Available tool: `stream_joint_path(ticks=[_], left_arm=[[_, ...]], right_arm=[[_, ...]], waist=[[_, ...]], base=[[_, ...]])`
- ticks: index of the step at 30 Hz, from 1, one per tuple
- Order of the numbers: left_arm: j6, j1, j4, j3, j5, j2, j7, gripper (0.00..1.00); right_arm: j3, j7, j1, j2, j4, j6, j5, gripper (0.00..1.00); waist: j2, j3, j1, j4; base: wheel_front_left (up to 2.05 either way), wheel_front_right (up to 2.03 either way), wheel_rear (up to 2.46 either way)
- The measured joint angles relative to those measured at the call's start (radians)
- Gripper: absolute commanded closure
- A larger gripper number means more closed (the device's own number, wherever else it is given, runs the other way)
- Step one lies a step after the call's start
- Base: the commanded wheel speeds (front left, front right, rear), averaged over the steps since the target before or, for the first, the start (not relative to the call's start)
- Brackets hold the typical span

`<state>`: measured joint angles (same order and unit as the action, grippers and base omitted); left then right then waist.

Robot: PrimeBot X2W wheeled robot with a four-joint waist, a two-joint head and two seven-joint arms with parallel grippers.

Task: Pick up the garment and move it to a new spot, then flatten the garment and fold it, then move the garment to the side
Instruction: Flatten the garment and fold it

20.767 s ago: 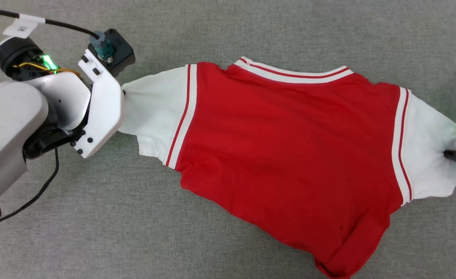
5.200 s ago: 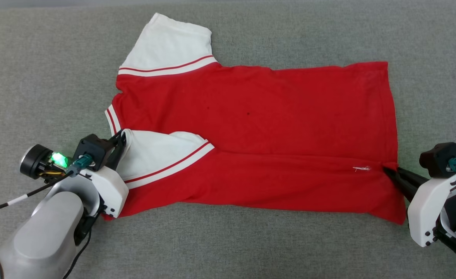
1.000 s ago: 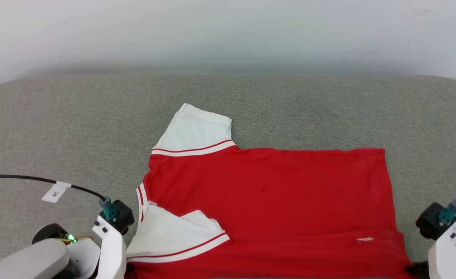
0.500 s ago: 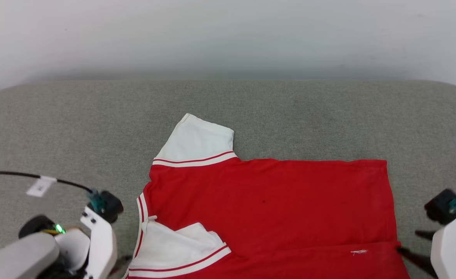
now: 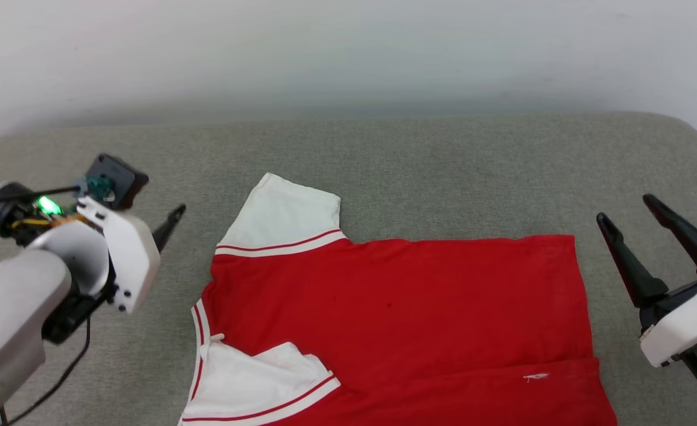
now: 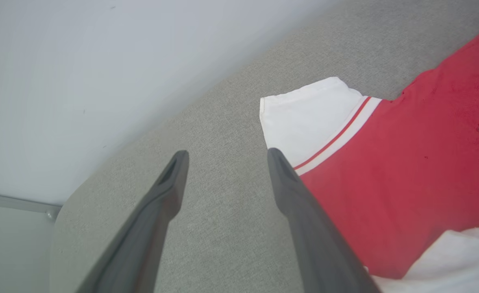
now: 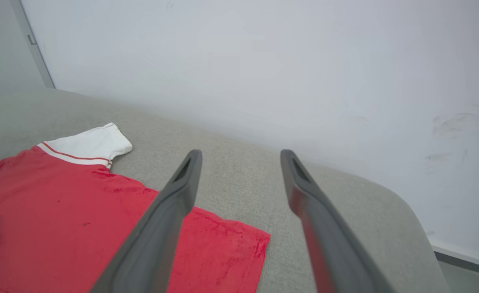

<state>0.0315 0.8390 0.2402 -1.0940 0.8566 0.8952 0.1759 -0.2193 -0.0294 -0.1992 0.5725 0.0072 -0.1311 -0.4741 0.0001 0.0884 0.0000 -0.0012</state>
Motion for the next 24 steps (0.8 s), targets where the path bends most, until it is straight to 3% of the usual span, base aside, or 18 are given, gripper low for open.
stream_joint_path(ticks=[4,12,16,24], left_arm=[[0.016,0.056,0.059,0.022,-0.027,-0.03,-0.031,0.0],[-0.016,0.219,0.146,0.056,-0.051,-0.077,-0.006,0.0],[-0.064,0.301,0.189,0.064,-0.002,-0.107,0.116,0.0],[-0.137,0.454,0.233,0.019,0.116,-0.125,0.532,0.0]], right_arm=[[0.113,0.087,0.055,-0.137,-0.082,0.0,0.104,0.0],[0.231,0.246,0.124,-0.351,-0.188,0.0,0.227,0.0],[0.224,0.273,0.143,-0.4,-0.204,0.0,0.266,0.0],[0.186,0.289,0.103,-0.413,-0.207,0.0,0.313,0.0]], waist=[[0.0,0.034,0.0,-0.02],[0.0,0.14,0.0,-0.069],[0.0,0.203,0.0,-0.091],[0.0,0.324,0.0001,-0.141]], base=[[0.0,0.0,0.0],[0.0,0.0,0.0],[0.0,0.0,0.0],[0.0,0.0,0.0]])
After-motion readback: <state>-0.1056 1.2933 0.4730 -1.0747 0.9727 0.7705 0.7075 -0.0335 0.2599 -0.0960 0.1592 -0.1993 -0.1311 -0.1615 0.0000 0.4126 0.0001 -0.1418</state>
